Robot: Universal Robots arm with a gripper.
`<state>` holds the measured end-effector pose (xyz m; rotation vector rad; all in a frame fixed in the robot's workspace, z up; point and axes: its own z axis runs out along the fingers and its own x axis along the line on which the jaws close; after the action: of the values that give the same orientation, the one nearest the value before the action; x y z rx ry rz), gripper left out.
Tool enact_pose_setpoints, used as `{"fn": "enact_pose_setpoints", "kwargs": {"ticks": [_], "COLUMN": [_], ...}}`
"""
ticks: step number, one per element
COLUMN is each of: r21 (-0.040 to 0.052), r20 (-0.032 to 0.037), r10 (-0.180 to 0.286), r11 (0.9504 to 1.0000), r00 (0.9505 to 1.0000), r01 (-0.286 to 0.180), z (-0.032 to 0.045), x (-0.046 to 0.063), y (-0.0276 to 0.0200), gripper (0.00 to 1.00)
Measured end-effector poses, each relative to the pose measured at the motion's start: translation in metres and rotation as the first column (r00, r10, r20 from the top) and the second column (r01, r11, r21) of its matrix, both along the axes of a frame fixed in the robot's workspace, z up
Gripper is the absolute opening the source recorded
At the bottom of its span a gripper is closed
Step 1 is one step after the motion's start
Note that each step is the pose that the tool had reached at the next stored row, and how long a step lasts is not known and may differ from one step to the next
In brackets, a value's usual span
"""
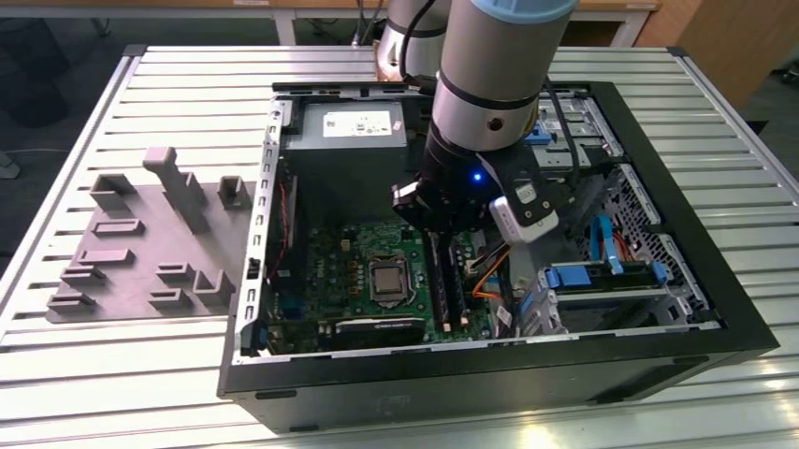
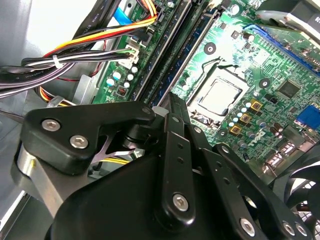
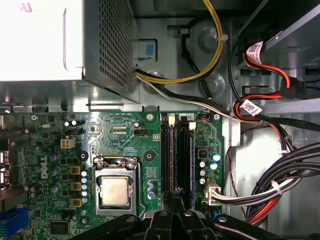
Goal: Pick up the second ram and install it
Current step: 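Insert the second ram into the second slot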
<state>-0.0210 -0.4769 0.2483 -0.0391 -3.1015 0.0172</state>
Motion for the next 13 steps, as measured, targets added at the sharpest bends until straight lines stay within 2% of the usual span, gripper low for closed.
{"fn": "enact_pose_setpoints", "kwargs": {"ticks": [3, 4, 13], "r21": [0.0000, 0.0001, 0.0000], "r20": [0.0000, 0.0000, 0.0000], "r10": [0.000, 0.000, 0.000], "r11": [1.0000, 1.0000, 1.0000], "r00": [1.0000, 1.0000, 1.0000], "r01": [0.000, 0.000, 0.000], "z": [-0.0001, -0.0081, -0.0090], "x": [0.0000, 0.0000, 0.0000], "y": [0.0000, 0.0000, 0.0000], "gripper": [0.10, 0.10, 0.10]}}
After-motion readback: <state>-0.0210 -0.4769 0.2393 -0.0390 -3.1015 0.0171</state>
